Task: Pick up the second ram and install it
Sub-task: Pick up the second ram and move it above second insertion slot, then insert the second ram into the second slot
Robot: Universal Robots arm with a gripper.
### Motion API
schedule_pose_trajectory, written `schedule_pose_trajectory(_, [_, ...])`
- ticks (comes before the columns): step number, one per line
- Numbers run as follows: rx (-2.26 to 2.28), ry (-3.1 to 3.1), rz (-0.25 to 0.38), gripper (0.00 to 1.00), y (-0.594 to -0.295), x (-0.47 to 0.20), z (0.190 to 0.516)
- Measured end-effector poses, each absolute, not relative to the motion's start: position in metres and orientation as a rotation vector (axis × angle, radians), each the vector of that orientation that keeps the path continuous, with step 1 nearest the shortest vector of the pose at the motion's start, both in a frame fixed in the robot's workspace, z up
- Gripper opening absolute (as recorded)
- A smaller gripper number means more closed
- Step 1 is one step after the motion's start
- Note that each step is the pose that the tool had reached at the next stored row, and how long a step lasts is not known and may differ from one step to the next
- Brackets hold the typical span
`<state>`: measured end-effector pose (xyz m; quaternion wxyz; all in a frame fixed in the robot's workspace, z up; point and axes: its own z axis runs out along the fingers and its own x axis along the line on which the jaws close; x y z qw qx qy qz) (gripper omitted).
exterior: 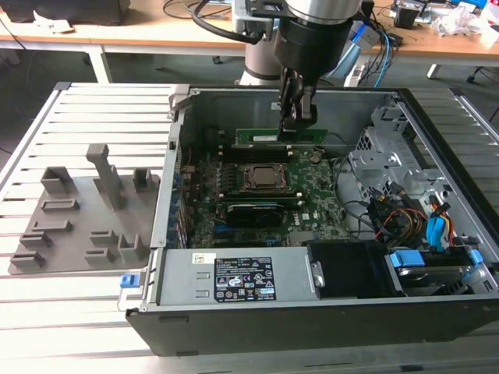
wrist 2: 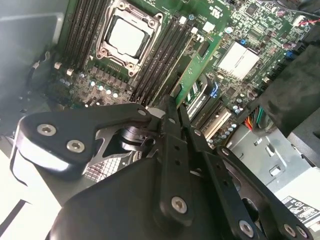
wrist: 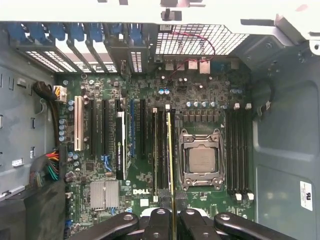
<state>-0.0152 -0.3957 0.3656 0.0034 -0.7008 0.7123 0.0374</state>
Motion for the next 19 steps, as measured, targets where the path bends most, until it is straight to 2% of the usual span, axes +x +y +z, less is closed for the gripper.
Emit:
schedule_pose_trajectory(9, [-2.197, 2.233, 0.117, 0.14, -0.396, -0.015, 0.365])
schedule_pose_trajectory(19, [-2.197, 2.233, 0.117, 0.14, -0.396, -0.015, 0.344])
